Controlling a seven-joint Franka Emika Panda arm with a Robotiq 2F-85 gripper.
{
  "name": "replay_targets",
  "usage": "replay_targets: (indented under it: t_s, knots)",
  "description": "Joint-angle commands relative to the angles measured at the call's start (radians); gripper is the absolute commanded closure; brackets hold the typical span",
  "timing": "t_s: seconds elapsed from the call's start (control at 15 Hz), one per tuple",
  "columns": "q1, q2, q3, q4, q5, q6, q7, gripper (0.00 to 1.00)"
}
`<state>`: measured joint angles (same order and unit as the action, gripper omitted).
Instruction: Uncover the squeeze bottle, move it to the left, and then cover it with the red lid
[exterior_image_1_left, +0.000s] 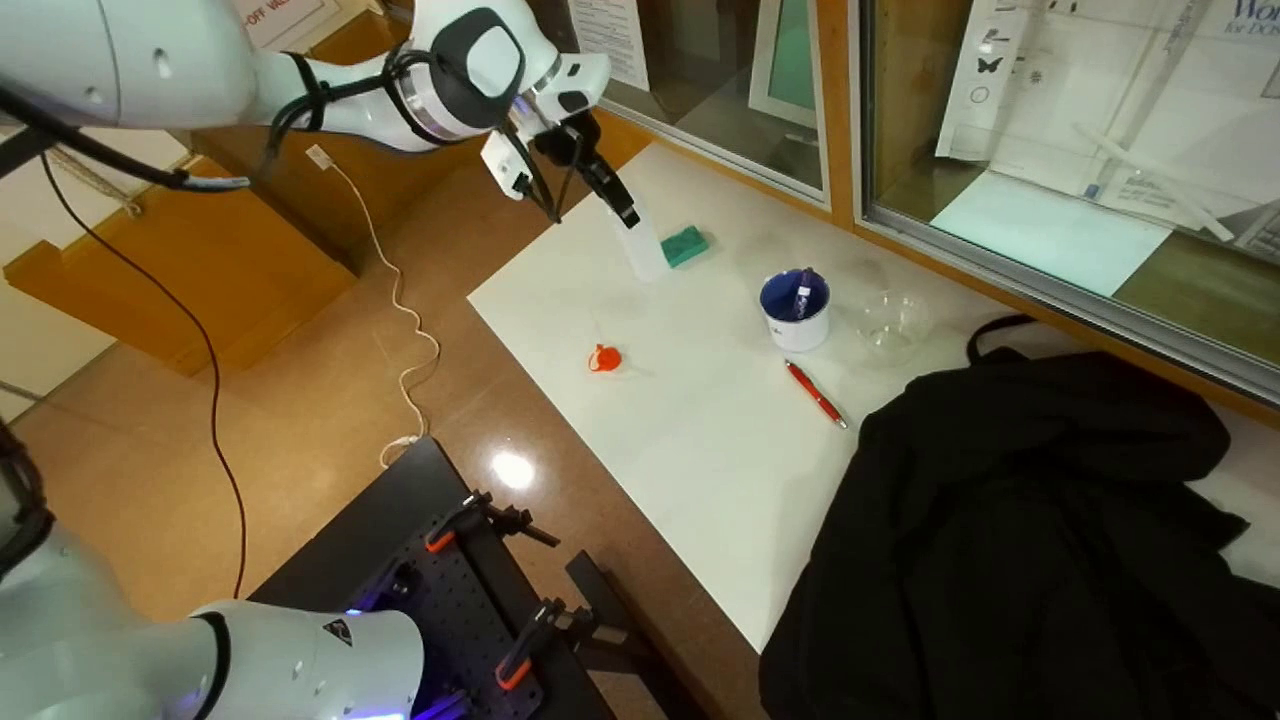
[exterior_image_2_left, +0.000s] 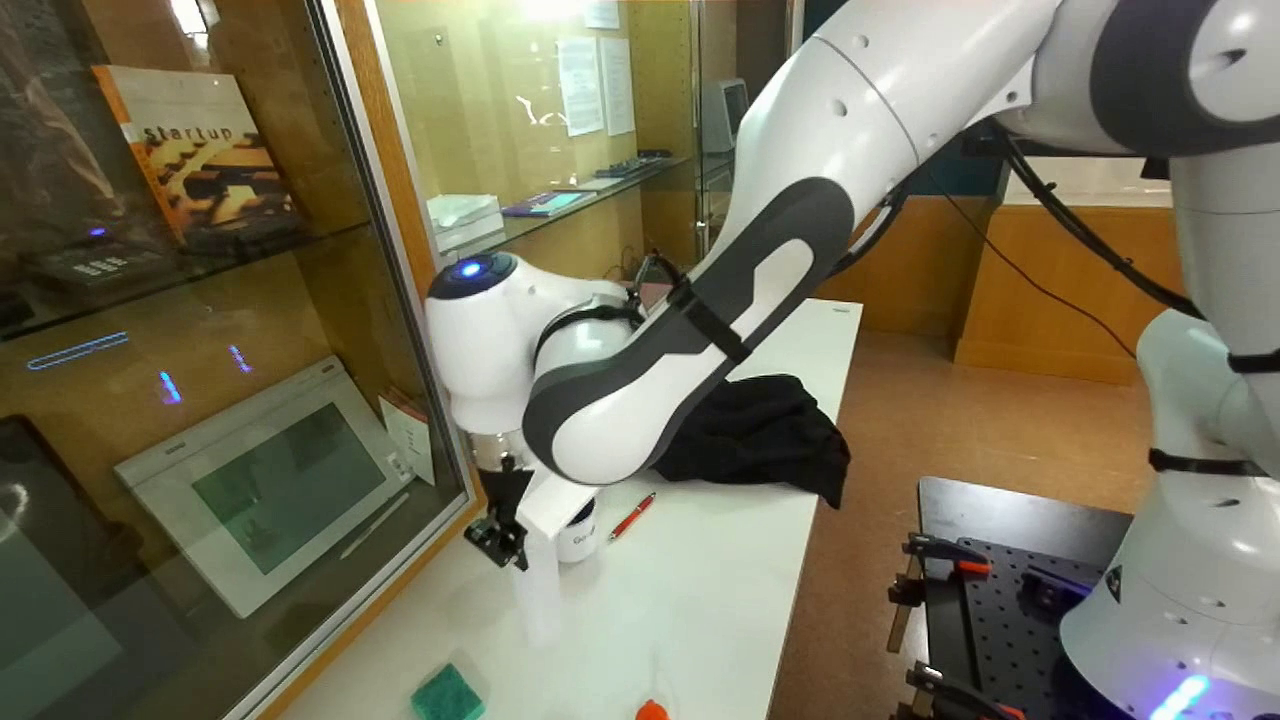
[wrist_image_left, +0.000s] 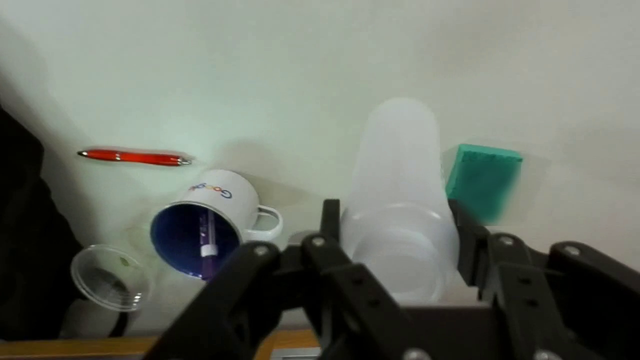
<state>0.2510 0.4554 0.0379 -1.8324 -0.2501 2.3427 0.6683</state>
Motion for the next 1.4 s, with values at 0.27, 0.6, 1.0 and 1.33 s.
replay_targets:
  t_s: [0.27, 0.6, 1.0, 1.33]
  knots:
    - [0.156, 0.215, -0.039, 0.238, -0.141, -0.024, -0.048, 0.72]
    - [0.190, 0.233, -0.051, 0.192, -0.174, 0.037, -0.040, 0.72]
    - [0.178, 0.249, -0.058, 0.163, -0.150, 0.086, -0.044, 0.72]
    - [0.174, 0.256, -0.059, 0.155, -0.137, 0.106, -0.051, 0.72]
